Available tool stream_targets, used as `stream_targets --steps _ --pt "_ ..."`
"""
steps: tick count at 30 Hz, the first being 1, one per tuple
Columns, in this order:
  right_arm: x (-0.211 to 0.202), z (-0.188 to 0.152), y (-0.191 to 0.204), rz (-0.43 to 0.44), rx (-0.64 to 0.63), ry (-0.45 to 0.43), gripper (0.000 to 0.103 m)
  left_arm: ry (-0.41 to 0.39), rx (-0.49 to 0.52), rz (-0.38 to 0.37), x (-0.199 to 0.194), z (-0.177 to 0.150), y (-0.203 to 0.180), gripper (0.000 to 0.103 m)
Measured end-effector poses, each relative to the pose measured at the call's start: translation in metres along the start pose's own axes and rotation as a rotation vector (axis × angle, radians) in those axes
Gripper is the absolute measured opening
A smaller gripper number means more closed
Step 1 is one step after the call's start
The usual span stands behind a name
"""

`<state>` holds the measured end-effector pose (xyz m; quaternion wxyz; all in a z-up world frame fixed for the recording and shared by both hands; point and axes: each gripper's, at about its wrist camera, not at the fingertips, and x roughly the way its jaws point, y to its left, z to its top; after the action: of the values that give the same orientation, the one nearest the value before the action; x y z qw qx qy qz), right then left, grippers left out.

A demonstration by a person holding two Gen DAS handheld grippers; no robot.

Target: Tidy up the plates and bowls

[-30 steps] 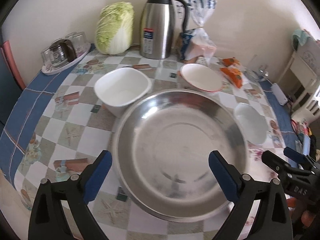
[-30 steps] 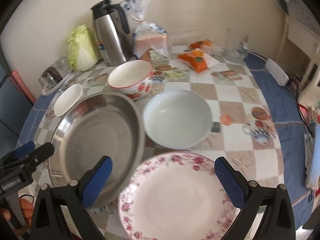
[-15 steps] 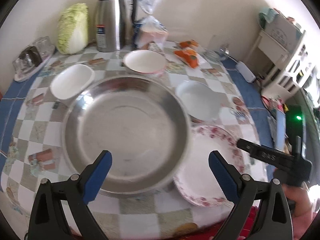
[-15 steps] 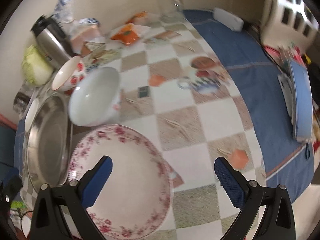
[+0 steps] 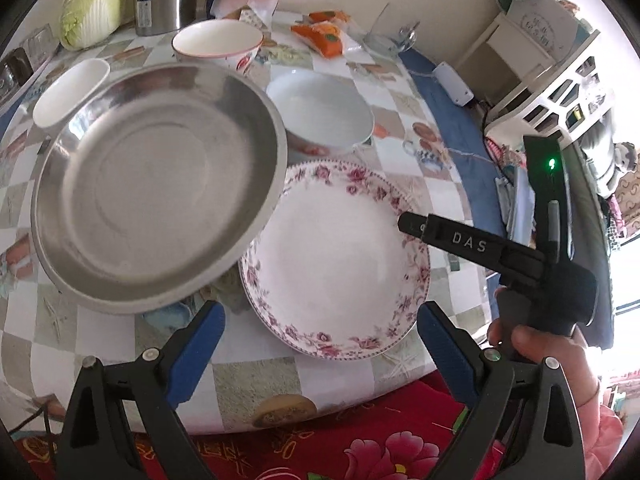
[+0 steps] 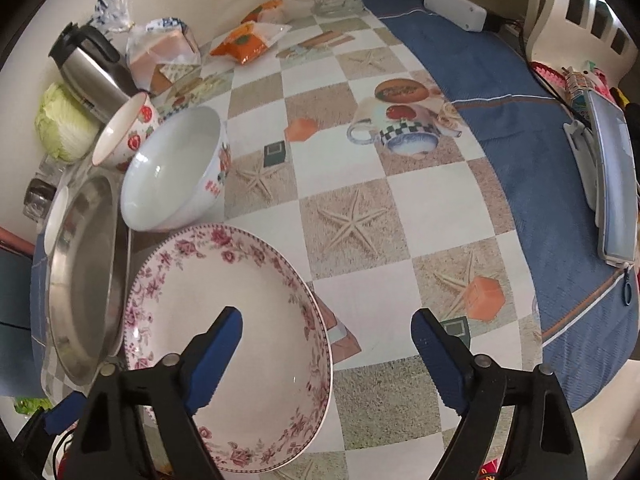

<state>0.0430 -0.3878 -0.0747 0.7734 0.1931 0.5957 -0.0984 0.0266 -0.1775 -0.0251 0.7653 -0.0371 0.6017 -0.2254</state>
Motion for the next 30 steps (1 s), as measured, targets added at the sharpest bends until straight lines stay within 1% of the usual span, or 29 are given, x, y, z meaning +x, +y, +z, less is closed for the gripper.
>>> stream_targets --steps 3,5,7,9,11,12,13,14,16,21,25,26,28,30 --pt "0.004 -0.001 0.004 -0.003 -0.015 0.014 0.088 0.024 -0.034 -0.001 0.008 -0.003 0.001 0.097" --pt "0.006 -0.001 0.006 -0.003 -0.022 0.020 0.085 0.047 -0.059 -0.002 0.015 -0.005 0.004 0.097" --pt "0.008 -0.001 0.008 -0.008 -0.030 0.029 0.077 0.063 -0.080 -0.004 0.021 -0.007 0.005 0.097" --pt "0.010 -0.001 0.009 -0.013 -0.031 0.035 0.072 0.062 -0.092 0.007 0.024 -0.008 0.006 0.097" --pt "0.013 -0.002 0.010 -0.006 -0.031 0.042 0.064 0.049 -0.103 0.034 0.025 -0.007 0.007 0.096" --pt "0.014 -0.002 0.010 -0.004 -0.028 0.046 0.055 0.044 -0.114 0.041 0.026 -0.007 0.009 0.096" --pt "0.015 -0.002 0.009 -0.003 -0.026 0.049 0.048 0.043 -0.128 0.042 0.027 -0.007 0.011 0.092" --pt "0.016 -0.003 0.009 0.000 -0.025 0.053 0.046 0.046 -0.139 0.041 0.028 -0.007 0.013 0.086" --pt "0.018 -0.003 0.008 0.004 -0.023 0.056 0.035 0.056 -0.157 0.038 0.032 -0.007 0.016 0.082" --pt "0.022 -0.001 0.004 -0.018 -0.014 0.056 0.029 0.058 -0.182 0.040 0.037 -0.006 0.020 0.081" --pt "0.022 0.001 -0.005 0.001 0.020 0.053 0.029 0.068 -0.182 0.047 0.042 -0.006 0.021 0.081" --pt "0.021 0.001 -0.006 -0.011 0.021 0.050 0.029 0.070 -0.185 0.046 0.043 -0.006 0.021 0.081" --pt "0.018 0.002 -0.006 -0.064 0.010 0.034 0.029 0.073 -0.181 0.038 0.045 -0.005 0.020 0.081" --pt "0.016 0.003 -0.012 -0.083 0.024 0.028 0.029 0.078 -0.184 0.020 0.047 -0.005 0.019 0.081"
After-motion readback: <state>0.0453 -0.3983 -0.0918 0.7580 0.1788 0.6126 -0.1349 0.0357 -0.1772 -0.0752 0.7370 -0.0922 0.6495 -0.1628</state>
